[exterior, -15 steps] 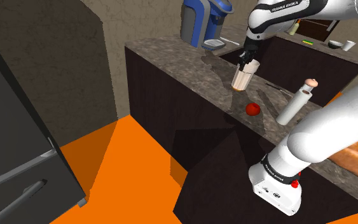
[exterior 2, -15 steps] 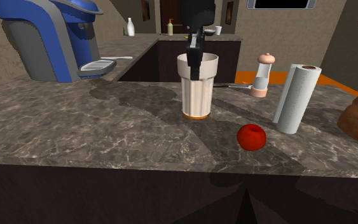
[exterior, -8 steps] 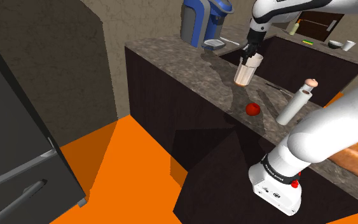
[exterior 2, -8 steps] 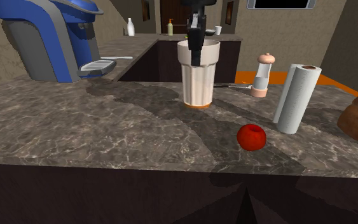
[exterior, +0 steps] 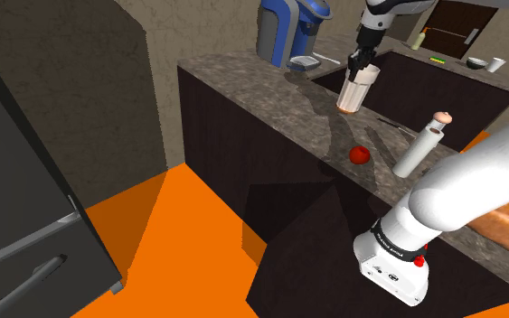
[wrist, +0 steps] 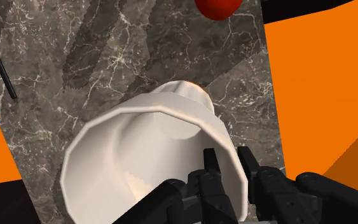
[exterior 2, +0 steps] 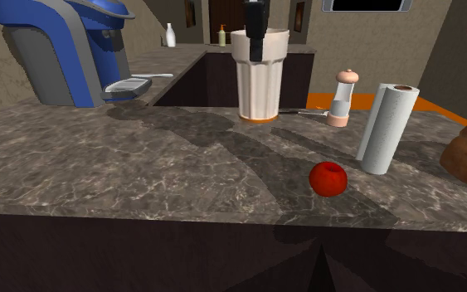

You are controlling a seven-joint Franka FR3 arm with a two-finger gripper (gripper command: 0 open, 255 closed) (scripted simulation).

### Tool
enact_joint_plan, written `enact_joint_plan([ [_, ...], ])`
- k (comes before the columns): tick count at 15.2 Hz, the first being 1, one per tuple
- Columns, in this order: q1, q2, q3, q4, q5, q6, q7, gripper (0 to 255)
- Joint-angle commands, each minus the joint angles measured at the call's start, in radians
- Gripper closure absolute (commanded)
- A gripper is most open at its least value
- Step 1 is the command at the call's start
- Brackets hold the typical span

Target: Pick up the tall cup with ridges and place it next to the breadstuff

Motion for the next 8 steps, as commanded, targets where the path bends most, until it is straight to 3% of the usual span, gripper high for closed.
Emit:
enact_joint_plan([
  [1, 0.001, -0.005, 0.004, 0.02, 0.0, -0.025, 0.001, 255],
  [8, 0.005, -0.003, 0.01, 0.116, 0.006, -0.118, -0.008, 255],
])
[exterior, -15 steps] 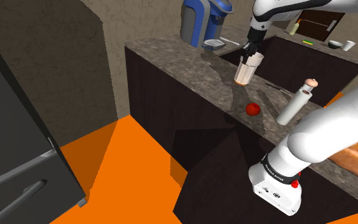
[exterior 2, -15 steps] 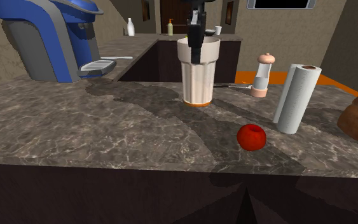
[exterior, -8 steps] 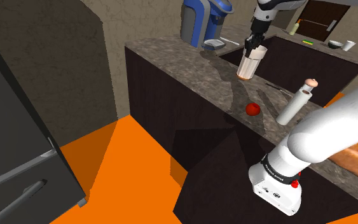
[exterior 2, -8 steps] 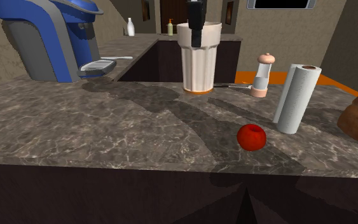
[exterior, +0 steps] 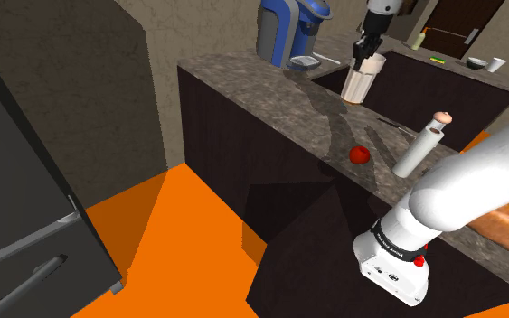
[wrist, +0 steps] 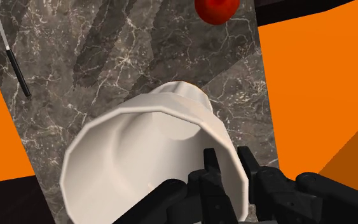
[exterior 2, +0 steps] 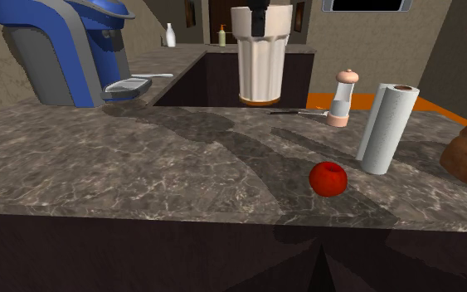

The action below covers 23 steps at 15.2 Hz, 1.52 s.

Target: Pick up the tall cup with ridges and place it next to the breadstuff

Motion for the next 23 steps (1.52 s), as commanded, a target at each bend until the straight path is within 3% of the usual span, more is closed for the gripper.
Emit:
enact_joint_plan([
  [1, 0.001, 0.006, 0.0, 0.036, 0.003, -0.03, -0.005, 255],
  [10, 0.005, 0.026, 0.004, 0.165, 0.014, -0.139, -0.02, 255],
  [23, -0.114, -0.234, -0.113, -0.018, -0.128, -0.16, -0.222, 255],
])
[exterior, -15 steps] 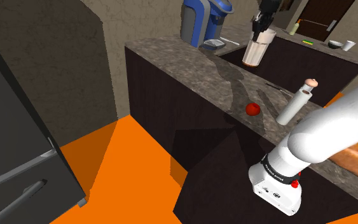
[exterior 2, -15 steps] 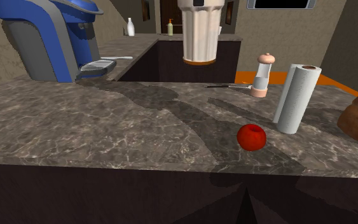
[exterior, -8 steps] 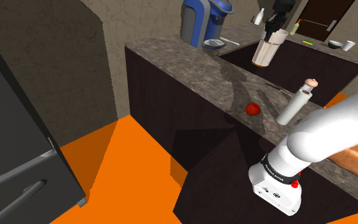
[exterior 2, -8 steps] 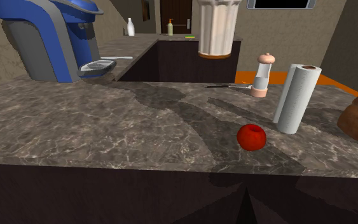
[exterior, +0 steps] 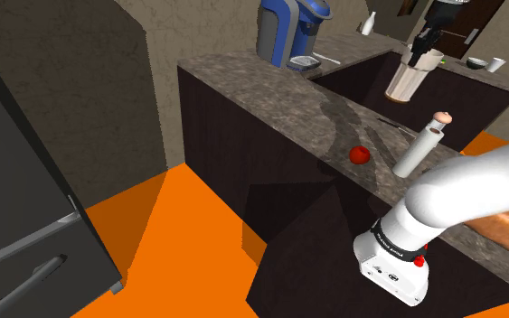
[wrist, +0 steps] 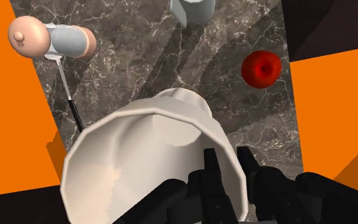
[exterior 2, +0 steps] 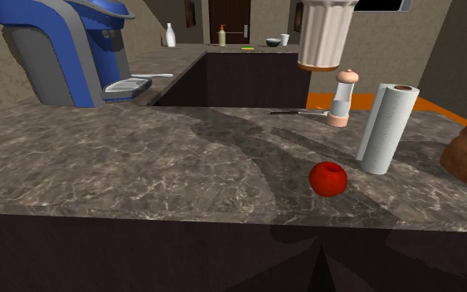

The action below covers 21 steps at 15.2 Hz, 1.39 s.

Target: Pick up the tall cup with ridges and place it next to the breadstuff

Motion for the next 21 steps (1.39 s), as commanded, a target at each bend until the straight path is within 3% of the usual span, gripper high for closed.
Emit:
enact_joint_plan([
  [1, -0.02, -0.033, -0.022, -0.015, -0.023, -0.006, -0.038, 255],
  [12, -0.105, -0.13, -0.182, -0.008, -0.135, -0.034, -0.269, 255],
  [21, -0.121, -0.123, -0.369, 0.095, -0.199, -0.04, -0.486, 255],
])
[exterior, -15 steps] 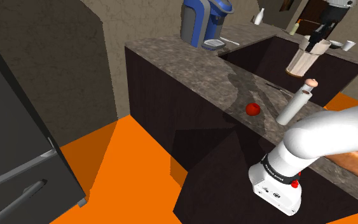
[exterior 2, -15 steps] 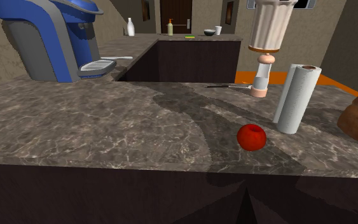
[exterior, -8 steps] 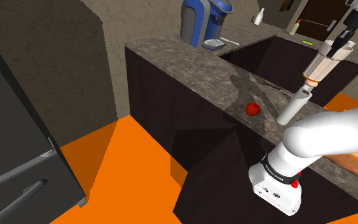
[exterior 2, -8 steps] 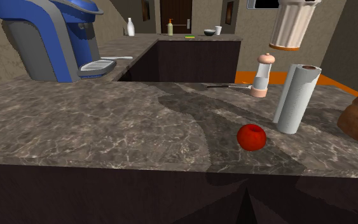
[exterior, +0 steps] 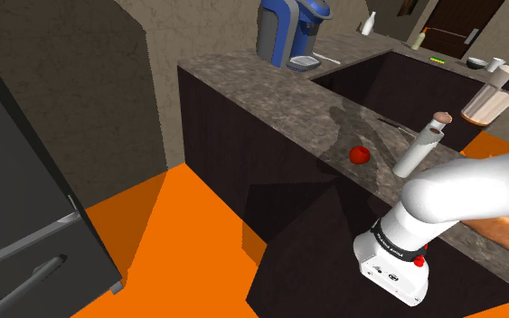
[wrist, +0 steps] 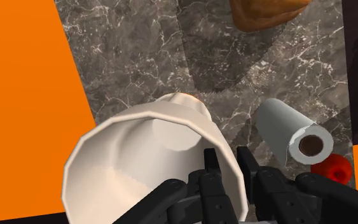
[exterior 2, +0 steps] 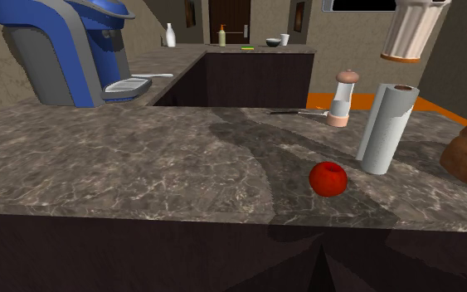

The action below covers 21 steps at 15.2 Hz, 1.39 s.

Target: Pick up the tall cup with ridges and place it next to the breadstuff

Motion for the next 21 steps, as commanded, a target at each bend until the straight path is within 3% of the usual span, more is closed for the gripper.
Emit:
enact_joint_plan([
  [1, 0.008, 0.014, -0.052, 0.034, -0.008, 0.003, -0.051, 255],
  [7, 0.065, 0.062, -0.238, 0.16, -0.019, 0.007, -0.21, 255],
  [11, 0.159, 0.097, -0.409, 0.271, -0.017, 0.005, -0.316, 255],
  [15, 0.319, 0.098, -0.617, 0.412, -0.033, -0.016, -0.406, 255],
  [21, 0.612, -0.012, -0.878, 0.709, -0.139, -0.11, -0.512, 255],
])
